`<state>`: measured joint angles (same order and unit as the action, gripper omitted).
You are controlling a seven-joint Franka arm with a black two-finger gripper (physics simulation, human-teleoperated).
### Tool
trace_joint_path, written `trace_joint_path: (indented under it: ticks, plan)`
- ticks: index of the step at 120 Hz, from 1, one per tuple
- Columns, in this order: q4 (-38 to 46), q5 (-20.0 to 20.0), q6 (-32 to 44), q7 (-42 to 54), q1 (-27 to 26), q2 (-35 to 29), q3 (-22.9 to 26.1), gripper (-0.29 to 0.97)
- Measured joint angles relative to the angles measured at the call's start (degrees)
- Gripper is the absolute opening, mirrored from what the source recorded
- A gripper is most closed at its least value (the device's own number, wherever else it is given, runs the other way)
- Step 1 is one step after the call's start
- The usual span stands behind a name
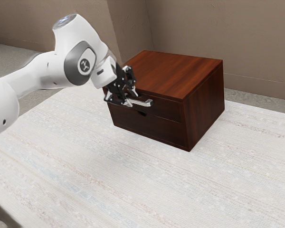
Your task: Pull the drawer handle with one arm to open the drawer
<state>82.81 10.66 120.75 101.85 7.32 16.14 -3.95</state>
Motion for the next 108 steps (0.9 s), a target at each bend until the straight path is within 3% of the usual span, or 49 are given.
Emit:
trace_joint_path:
  ticks: [72,108]
  plan:
    - [1.95,0.47,1.2,2.0,-0.03,-0.41,0.07,0.04]
    - [6.92,0.48,1.28,2.45,-0.03,-4.58,0.07,0.01]
